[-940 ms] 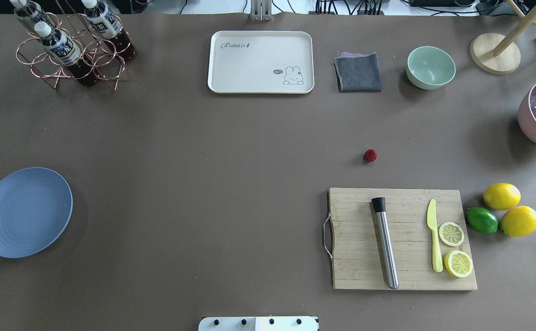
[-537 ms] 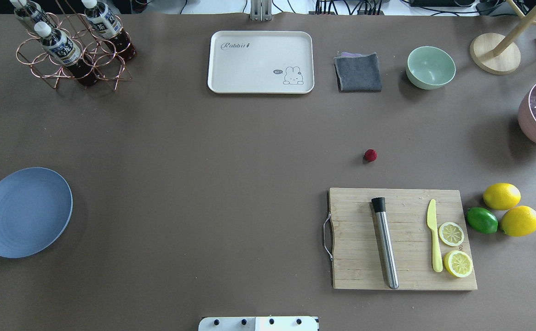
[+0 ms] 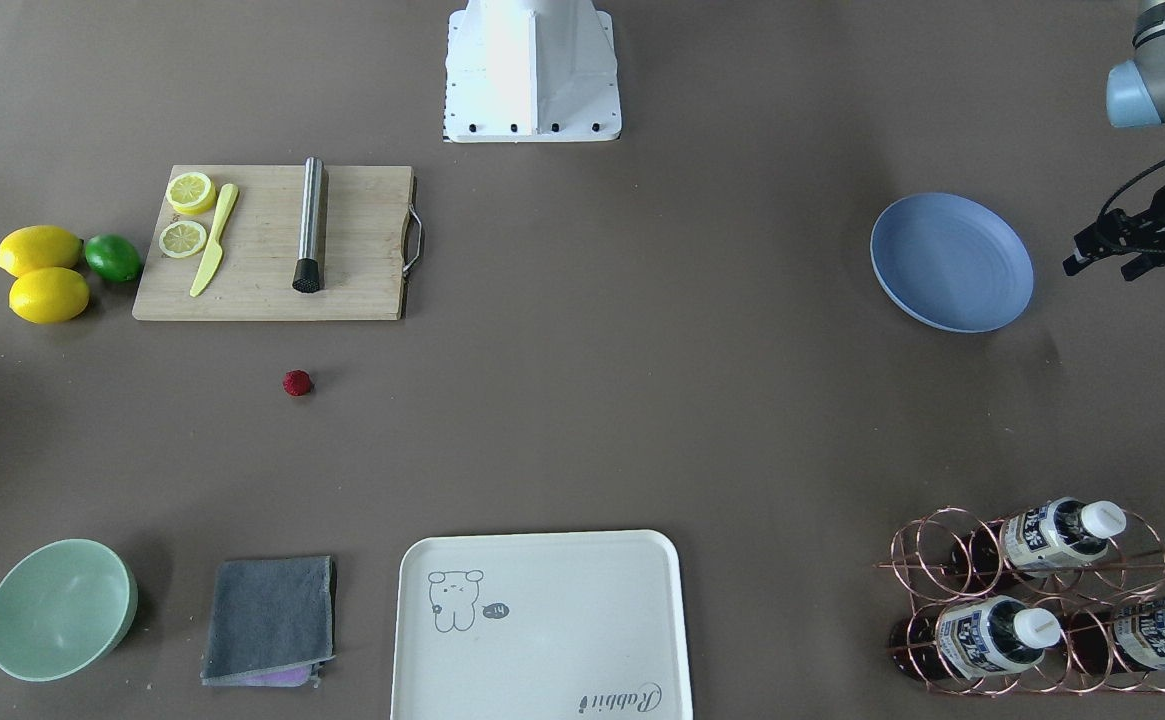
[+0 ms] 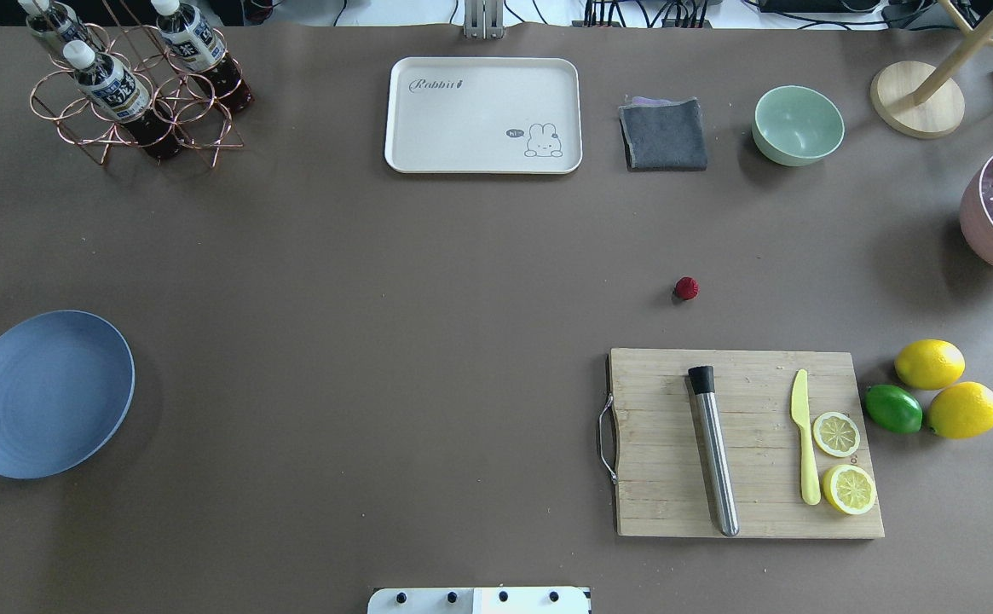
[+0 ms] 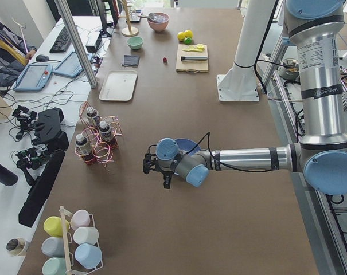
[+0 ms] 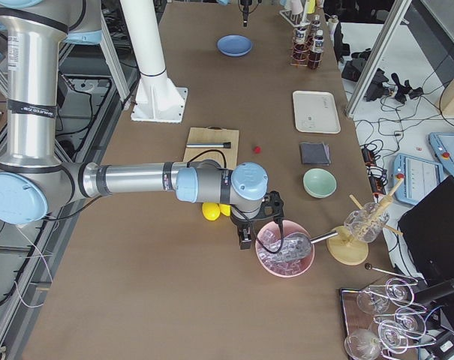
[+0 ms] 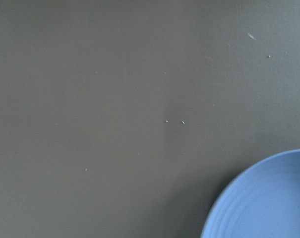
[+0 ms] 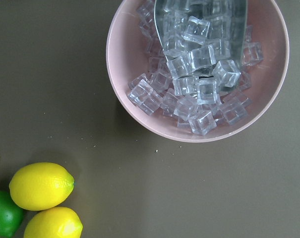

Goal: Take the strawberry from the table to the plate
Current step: 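Move the left gripper to the blue plate's rim and grip it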

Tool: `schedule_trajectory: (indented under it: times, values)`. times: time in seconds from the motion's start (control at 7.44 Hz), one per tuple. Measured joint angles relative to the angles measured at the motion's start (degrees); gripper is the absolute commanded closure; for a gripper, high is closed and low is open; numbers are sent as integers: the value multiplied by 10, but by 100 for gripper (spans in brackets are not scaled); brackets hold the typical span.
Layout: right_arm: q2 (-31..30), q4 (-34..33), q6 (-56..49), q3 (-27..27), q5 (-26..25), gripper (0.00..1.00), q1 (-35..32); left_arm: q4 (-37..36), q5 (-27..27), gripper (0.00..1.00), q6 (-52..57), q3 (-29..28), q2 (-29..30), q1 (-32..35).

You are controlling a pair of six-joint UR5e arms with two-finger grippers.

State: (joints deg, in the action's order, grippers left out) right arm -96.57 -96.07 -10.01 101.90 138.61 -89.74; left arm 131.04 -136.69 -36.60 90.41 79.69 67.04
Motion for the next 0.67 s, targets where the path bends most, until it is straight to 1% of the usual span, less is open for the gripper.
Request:
schedule_trajectory:
  times: [0.27, 0.4, 0.67]
  values:
    - [-1, 0, 0, 1, 2, 0, 0, 45, 37, 13, -51, -6, 0, -50]
    - [-1, 0, 0, 3, 3, 0, 0, 53, 56, 18, -60, -6, 0, -68]
    - [-2, 0, 0, 5, 5, 0, 0, 62, 68, 25, -64, -7, 0, -85]
